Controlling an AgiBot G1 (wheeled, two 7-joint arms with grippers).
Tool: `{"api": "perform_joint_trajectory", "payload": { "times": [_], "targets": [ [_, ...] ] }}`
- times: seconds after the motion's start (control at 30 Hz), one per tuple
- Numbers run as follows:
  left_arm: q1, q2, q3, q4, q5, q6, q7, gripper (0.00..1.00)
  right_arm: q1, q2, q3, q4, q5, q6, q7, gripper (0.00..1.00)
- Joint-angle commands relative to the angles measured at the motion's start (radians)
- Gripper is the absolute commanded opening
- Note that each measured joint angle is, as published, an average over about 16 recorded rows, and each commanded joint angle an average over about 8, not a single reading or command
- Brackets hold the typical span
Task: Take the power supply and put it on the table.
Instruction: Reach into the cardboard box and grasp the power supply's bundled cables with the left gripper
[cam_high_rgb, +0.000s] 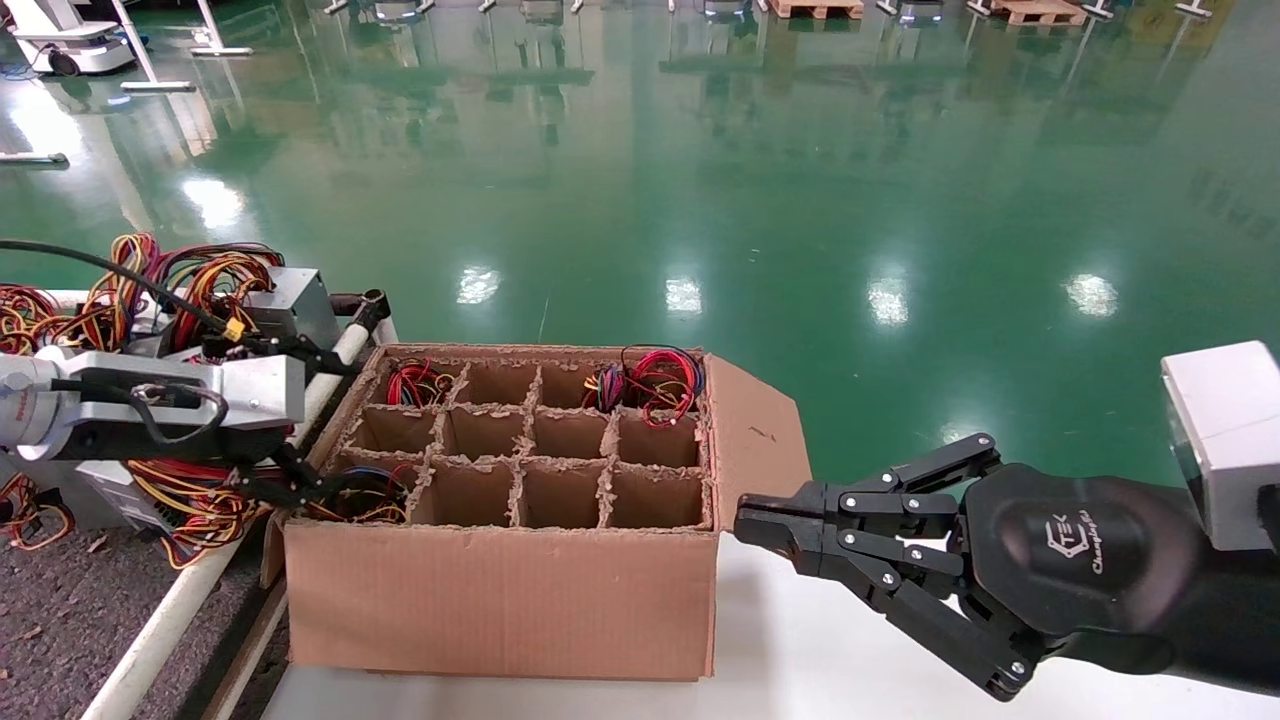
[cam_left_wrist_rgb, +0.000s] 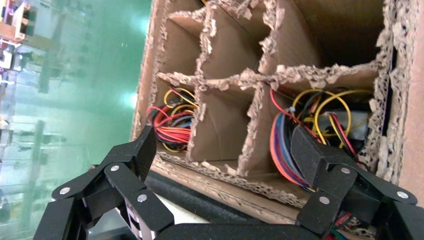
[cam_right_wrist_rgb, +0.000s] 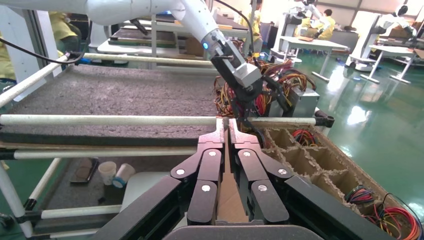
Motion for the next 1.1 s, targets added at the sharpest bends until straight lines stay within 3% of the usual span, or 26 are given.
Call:
{"api": "perform_joint_trajectory", "payload": {
  "times": [0.03,1.1],
  "targets": [
    [-0.004,0.005,0.001,0.021,0.002,-0.002,0.014,0.00,0.000,0.000,0.000,0.000,0.000,0.000,0.000,1.00],
    [-0.045,0.047,0.022,0.206,0.033,-0.011,0.139,0.00,0.000,0.000,0.000,0.000,0.000,0.000,0.000,1.00]
  ]
}}
